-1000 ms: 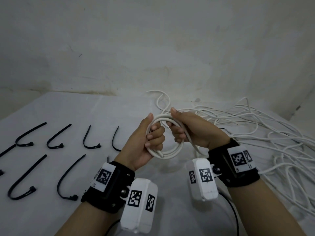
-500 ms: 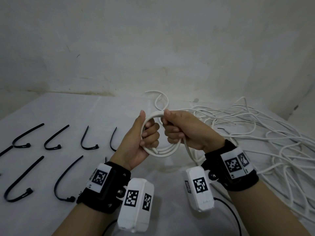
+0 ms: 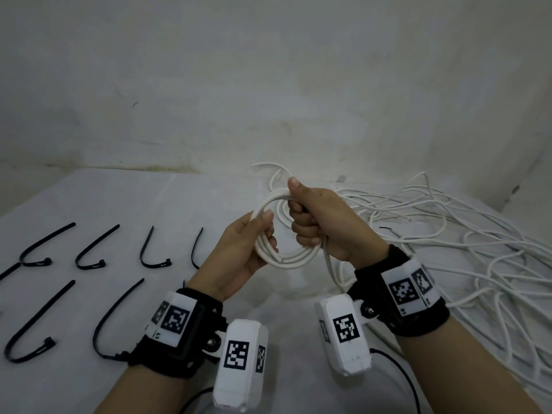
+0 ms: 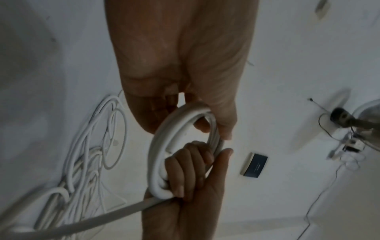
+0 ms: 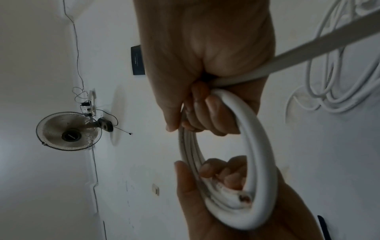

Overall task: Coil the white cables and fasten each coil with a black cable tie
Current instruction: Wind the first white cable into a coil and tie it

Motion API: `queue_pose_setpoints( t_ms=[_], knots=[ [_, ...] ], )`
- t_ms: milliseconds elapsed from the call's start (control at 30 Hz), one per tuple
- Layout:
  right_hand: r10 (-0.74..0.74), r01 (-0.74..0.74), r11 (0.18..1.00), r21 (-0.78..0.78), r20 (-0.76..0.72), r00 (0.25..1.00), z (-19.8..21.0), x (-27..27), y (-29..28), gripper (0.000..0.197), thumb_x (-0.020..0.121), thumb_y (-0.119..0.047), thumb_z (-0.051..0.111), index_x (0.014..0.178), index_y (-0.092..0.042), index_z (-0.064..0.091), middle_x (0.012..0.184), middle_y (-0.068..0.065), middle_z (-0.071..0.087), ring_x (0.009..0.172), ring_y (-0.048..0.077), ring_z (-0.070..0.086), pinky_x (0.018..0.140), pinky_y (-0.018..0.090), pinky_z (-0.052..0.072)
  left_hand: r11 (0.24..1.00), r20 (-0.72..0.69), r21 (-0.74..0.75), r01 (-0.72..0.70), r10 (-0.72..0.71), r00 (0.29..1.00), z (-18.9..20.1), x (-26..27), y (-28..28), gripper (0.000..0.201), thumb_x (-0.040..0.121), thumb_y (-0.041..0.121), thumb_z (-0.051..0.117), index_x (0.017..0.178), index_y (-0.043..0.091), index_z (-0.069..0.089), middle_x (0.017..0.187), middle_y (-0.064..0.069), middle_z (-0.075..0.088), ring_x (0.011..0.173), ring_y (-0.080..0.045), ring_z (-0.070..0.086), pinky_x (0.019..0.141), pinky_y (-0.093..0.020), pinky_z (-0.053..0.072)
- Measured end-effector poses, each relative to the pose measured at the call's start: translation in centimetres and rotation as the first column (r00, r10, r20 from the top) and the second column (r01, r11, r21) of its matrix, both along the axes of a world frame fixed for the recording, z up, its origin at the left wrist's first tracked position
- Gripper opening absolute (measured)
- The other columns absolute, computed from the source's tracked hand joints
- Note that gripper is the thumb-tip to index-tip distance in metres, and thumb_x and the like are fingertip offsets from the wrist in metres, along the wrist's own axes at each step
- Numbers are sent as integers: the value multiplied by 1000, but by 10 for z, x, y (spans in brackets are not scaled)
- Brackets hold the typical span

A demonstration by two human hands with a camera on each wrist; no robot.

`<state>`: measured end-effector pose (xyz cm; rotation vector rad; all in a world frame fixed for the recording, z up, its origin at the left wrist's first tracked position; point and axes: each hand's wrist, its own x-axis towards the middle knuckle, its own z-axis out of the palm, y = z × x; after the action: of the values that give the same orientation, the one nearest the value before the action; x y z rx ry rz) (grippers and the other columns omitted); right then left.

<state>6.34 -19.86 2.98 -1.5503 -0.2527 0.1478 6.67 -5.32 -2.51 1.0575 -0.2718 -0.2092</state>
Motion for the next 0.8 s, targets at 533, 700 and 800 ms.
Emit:
queue_pose_setpoints(
  t_ms=[533,700,800],
  knots=[
    [-107,54,935,352,135,985,8,-10,9,40,80,-46,52,63,-16,33,48,-5,17,35,6,15,37,18,15,853,-453,86,515,-427,783,-7,-9,-8,69,79,58,41,127,9,43,104,-25,67,80,-30,71,69,-31,59],
    [-139,57,922,382,190,972,-3,-23,21,39,80,-45,52,63,-16,33,48,-3,16,36,7,15,38,17,17,910,-440,-129,393,-408,800,-12,-11,-18,44,78,27,55,118,8,54,94,-24,67,76,-25,72,62,-26,59],
    [-178,77,900,428,200,964,-6,-28,23,39,82,-43,51,63,-15,32,47,-4,16,36,8,14,38,18,17,966,-424,-150,213,-257,868,-18,-9,-24,15,93,9,48,94,5,63,81,-15,69,64,-16,70,60,-22,58]
  ],
)
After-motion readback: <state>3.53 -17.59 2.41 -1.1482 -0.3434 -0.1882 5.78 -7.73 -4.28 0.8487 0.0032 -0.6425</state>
